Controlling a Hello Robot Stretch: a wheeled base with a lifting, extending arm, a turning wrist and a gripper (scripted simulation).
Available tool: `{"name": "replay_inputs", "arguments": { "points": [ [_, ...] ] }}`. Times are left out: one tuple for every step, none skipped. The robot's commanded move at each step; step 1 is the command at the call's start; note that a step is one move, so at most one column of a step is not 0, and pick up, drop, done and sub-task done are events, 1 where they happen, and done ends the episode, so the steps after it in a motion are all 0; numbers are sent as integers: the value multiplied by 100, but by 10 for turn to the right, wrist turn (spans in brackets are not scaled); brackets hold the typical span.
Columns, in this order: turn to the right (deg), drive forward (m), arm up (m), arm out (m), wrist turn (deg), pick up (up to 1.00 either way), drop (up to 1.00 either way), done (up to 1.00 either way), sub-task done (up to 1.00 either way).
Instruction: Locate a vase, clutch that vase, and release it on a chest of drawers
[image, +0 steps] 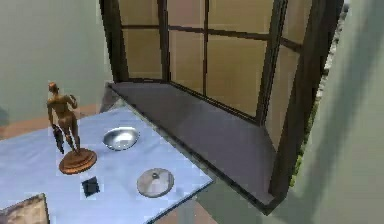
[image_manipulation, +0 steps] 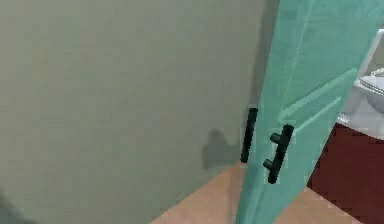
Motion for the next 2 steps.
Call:
{"name": "replay_inputs", "arguments": {
  "points": [
    [-450,0,0,0,0,0,0,0,0],
    [-450,0,0,0,0,0,0,0,0]
  ]
}}
